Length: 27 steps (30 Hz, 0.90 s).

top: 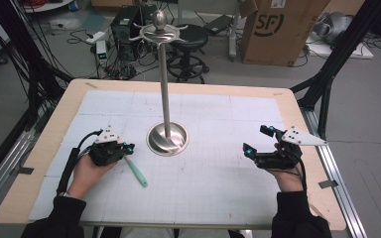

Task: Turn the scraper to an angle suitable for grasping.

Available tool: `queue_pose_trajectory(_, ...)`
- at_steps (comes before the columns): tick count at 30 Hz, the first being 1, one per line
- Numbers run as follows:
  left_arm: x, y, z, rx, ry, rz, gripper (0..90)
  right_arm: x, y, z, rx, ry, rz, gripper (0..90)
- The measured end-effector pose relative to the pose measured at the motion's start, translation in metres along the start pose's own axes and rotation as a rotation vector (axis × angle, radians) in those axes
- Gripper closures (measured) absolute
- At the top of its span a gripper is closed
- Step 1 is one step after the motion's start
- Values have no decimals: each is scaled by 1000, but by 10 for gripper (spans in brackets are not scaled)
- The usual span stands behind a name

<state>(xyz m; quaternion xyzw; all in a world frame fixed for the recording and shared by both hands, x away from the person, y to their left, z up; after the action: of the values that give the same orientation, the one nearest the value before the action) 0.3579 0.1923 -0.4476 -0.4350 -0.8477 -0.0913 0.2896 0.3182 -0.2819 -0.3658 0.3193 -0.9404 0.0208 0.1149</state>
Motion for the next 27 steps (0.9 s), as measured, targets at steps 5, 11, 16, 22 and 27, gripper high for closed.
queue_pose_trajectory(5, -7, 4, 4, 11, 42, -15, 897, 1, -1, 2, -3, 8, 2, 60)
queue_pose_trajectory(11, -9, 12, 9, 31, 83, -44, 897, 2, -1, 3, -8, 7, 8, 60)
queue_pose_trajectory(16, -11, 12, 11, 9, 96, -57, 897, 1, -1, 3, -5, 9, 5, 60)
queue_pose_trajectory(22, -5, 9, 13, 0, 141, -89, 899, 0, -1, 4, -6, 15, 4, 60)
queue_pose_trajectory(27, 6, 5, 23, 5, 121, -108, 899, -1, -1, 4, -8, 17, -1, 61)
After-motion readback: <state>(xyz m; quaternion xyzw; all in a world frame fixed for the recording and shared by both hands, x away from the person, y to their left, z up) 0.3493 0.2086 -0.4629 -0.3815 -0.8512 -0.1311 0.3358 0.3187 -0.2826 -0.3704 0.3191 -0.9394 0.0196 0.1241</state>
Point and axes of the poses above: each handheld gripper's, and its own axes: x roughly backward along the jaws, z roughly out of its underside, y roughly to its left, the point moved 3 cm from there along -x, roughly forward along the jaws, and after that the axes turned 8 degrees about z, right-handed, at the moved point
